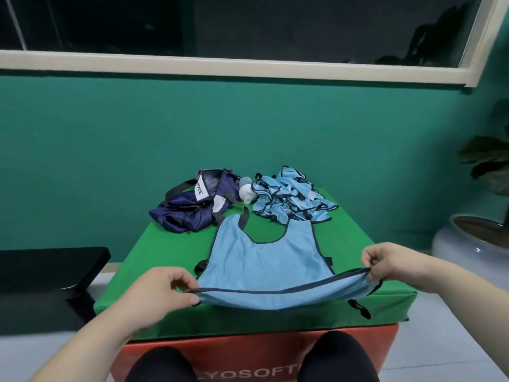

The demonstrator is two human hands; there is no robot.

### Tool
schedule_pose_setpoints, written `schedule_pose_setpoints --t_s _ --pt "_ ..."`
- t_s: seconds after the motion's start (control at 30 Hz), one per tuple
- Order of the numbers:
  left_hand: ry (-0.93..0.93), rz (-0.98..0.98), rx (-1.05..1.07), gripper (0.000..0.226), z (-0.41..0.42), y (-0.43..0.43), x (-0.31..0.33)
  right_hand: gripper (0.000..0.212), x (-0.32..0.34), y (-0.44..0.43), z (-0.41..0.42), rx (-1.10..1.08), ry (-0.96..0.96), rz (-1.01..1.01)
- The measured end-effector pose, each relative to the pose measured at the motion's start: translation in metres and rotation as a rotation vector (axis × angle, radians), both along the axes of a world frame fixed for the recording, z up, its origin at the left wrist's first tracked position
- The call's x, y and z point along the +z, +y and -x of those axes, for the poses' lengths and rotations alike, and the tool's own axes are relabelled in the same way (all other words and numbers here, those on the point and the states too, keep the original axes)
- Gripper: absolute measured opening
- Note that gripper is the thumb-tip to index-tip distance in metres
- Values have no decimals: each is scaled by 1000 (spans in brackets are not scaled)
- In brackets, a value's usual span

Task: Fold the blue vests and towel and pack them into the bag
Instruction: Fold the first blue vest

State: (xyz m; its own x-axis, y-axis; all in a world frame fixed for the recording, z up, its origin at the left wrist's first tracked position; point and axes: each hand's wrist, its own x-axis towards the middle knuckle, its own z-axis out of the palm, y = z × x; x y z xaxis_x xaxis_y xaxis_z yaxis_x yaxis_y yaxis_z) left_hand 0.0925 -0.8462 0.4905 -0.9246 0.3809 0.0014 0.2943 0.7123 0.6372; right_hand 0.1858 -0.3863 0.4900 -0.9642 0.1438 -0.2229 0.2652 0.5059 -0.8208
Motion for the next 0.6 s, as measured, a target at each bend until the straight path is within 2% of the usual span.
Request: schedule_pose_setpoints --t_s 0.2,0.33,0.43,0.6 --pt "22 54 2 15 -11 -4 3 26 8 -12 -13 -32 56 46" --pt "80 -45 45 15 -19 -11 5 25 17 -14 -24 -21 82 42" --pt "32 -134 5 21 -23 -17 5 22 20 -13 -34 -35 107 88" --pt "-28 -164 -89 22 -25 -14 1 22 14 -6 -44 -53 129 130"
